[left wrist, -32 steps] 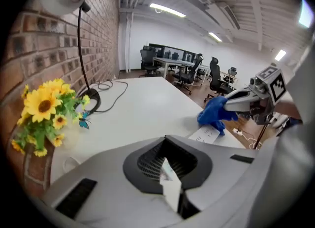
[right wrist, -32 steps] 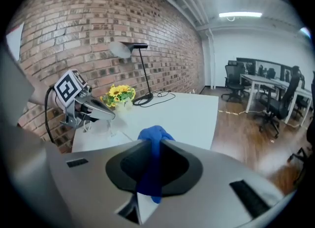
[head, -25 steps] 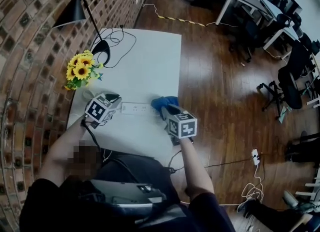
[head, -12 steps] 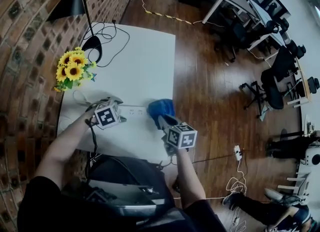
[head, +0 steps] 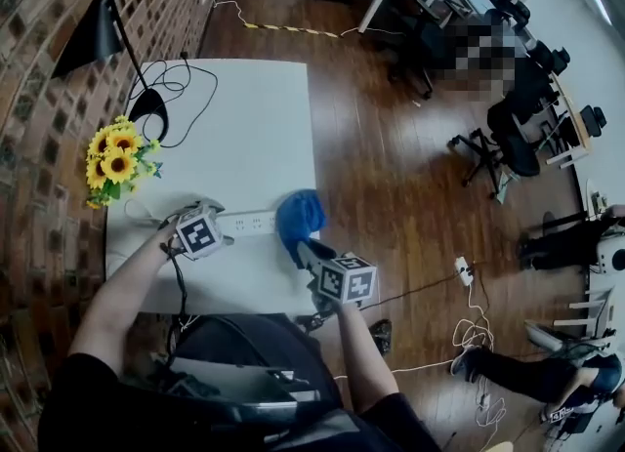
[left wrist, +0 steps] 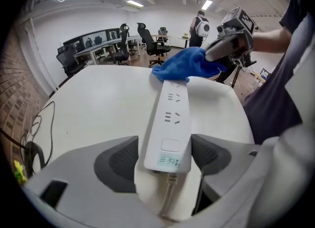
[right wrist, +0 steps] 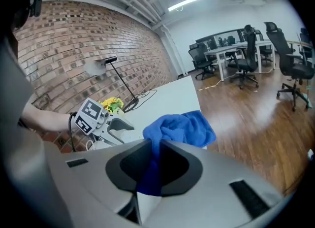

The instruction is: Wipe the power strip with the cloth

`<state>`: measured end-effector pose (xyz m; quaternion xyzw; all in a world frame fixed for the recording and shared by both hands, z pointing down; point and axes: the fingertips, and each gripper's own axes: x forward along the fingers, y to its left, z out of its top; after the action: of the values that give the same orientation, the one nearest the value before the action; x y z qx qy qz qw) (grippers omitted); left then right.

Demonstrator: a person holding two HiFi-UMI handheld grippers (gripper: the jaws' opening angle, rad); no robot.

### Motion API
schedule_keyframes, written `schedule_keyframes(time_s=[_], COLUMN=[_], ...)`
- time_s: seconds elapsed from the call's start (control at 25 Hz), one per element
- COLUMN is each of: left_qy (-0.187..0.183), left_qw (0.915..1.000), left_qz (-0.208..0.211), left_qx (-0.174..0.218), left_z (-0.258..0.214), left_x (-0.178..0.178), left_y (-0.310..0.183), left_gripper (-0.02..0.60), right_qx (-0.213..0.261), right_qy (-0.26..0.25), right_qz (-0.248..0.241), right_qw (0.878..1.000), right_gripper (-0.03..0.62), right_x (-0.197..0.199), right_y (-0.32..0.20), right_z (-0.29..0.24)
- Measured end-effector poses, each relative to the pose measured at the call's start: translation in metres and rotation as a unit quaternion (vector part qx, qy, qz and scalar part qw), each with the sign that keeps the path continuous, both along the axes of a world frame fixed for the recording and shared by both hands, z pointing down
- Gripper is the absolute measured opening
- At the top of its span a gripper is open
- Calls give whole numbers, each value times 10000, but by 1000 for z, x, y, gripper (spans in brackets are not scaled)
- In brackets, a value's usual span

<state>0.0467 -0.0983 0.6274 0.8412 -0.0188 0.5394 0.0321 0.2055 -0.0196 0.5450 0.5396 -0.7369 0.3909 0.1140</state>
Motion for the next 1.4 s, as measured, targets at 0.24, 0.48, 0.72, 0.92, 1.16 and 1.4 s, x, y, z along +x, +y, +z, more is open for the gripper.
schedule_keyframes(time_s=[0.24, 0.48, 0.72, 0.92, 1.16, 1.4], left_qy=[-35, -85, -60, -102, -40, -192], left_qw=[10000, 9999, 9994, 9962, 9735, 9498], left_qz=[-66, -82, 97, 91, -89, 174], left_qx=[-62, -11, 322, 866, 2286, 3118], left_z=[10, 8, 4, -2, -28, -32], left_x=[1, 1, 3, 0, -15, -24], left_y=[0, 1, 12, 2, -32, -36], left_gripper=[357, 350, 319, 310, 307, 305], right_qx=[-137, -280, -329, -252, 62, 369], right_qy=[-258, -442, -512, -584, -279, 150], right_qz=[310, 203, -16, -521, -1003, -1540], right_qw=[9991, 9984, 9981, 9966, 9945, 9873], right_gripper=[54, 55, 55, 55, 57, 61], right_x=[9, 7, 8, -10, -21, -36], right_y=[23, 36, 36, 21, -5, -19], right_z=[15, 28, 33, 27, 11, 5])
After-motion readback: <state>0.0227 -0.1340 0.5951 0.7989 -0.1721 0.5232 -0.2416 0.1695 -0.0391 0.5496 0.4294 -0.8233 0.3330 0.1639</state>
